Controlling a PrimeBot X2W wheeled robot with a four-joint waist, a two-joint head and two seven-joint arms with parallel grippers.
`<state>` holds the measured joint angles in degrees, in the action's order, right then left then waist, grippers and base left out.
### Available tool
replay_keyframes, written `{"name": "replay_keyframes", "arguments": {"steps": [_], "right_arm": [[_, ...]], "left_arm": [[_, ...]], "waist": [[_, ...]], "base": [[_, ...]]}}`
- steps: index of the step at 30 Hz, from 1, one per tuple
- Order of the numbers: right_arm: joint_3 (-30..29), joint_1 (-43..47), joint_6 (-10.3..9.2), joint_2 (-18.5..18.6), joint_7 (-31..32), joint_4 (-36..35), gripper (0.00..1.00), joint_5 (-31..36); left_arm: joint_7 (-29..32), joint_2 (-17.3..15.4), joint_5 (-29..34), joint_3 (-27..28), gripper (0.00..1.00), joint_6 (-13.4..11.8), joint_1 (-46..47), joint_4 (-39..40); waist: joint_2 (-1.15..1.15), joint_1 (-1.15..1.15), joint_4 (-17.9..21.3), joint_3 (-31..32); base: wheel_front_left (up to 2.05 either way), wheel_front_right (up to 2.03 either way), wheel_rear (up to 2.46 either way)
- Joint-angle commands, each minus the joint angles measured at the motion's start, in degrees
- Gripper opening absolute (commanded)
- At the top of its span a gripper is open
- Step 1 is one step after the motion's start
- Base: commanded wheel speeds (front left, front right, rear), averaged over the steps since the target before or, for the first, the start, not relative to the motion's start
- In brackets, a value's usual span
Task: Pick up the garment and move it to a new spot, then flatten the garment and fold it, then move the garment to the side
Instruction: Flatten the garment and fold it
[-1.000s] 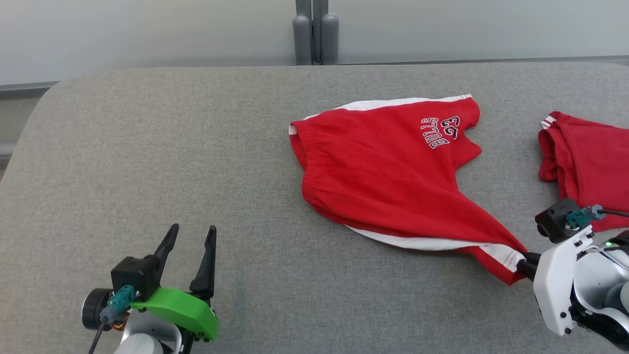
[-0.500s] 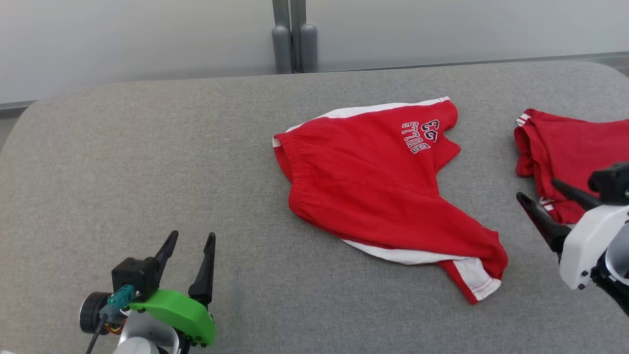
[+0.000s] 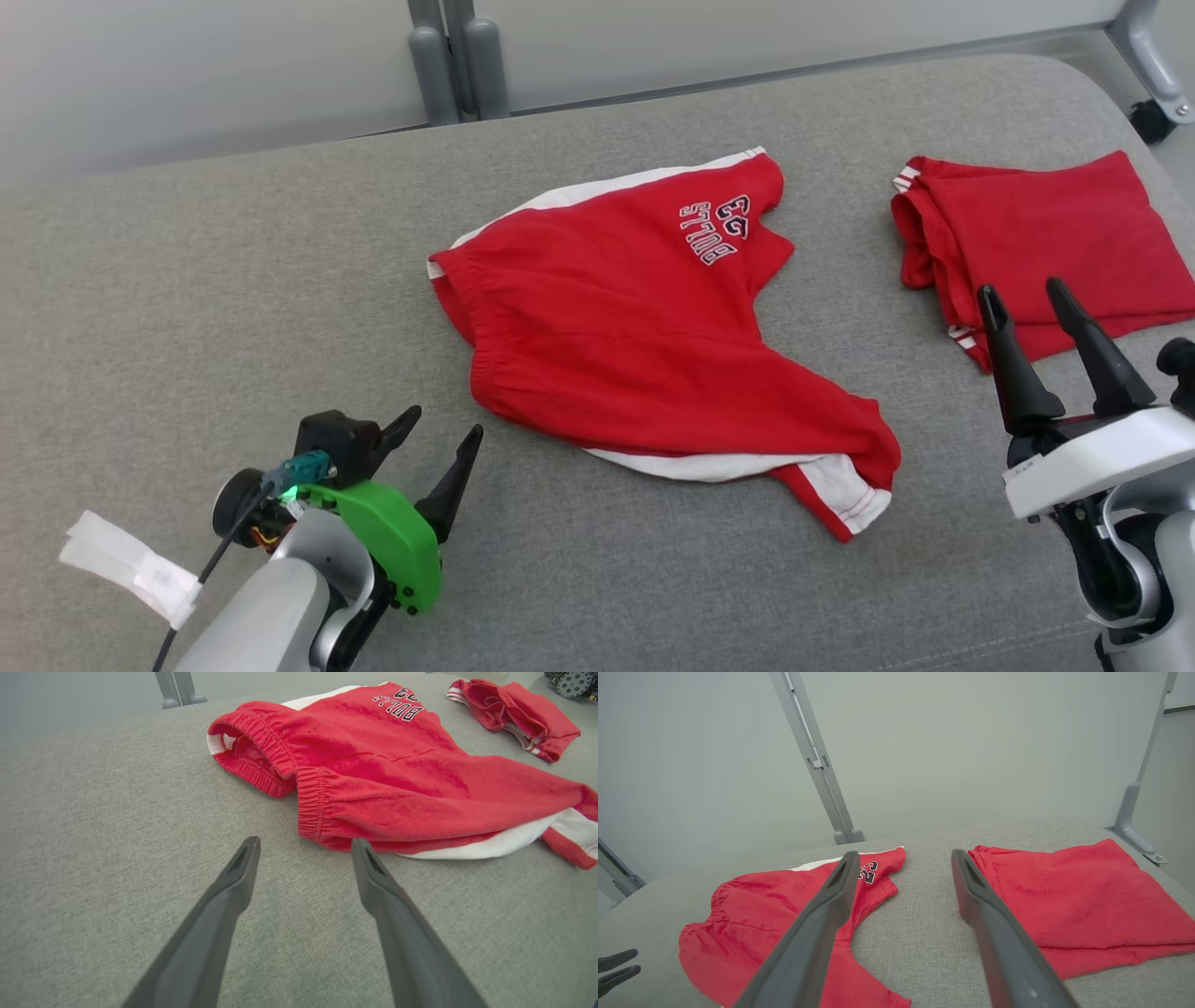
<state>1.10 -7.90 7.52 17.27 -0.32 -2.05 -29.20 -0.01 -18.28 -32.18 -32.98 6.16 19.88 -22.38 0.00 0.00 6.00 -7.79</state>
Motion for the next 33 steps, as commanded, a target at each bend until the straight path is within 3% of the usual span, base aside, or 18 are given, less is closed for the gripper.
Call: {"name": "replay_keyframes", "arguments": {"steps": [1,13,15,25,33], "right_arm": [[0.2,-0.1,-0.06,-0.7,-1.6,1.1,1.00,-1.4],[3.7,-0.6,-0.06,-0.4,-6.0,6.5,1.00,-4.4],[4.1,-0.6,-0.06,-0.3,-6.3,7.2,1.00,-4.6],[6.4,-1.9,-0.06,-0.2,-7.8,9.5,1.00,-5.9],[6.4,-2.1,-0.06,0.4,-8.5,10.7,1.00,-6.8]], "left_arm": [[0.2,-0.1,-1.1,-0.7,1.00,0.6,2.2,-1.9],[-1.9,-2.6,-9.5,-11.8,1.00,1.4,11.3,-10.3],[-2.2,-3.1,-11.0,-13.6,0.00,1.4,11.9,-10.5],[-0.7,-8.9,-19.3,-19.7,0.00,1.4,15.9,-6.4],[12.6,-15.8,-33.0,-17.0,0.00,1.3,19.7,2.3]], "waist": [[0.00,0.00,2.3,-1.7],[0.00,0.00,5.1,-2.6],[0.00,0.00,5.0,-2.3],[0.00,0.00,3.9,-1.6],[0.00,0.00,4.2,-2.1]], "base": [[0.00,0.00,0.00],[0.00,0.00,0.00],[0.00,0.00,0.00],[0.00,0.00,0.00],[0.00,0.00,0.00]]}}
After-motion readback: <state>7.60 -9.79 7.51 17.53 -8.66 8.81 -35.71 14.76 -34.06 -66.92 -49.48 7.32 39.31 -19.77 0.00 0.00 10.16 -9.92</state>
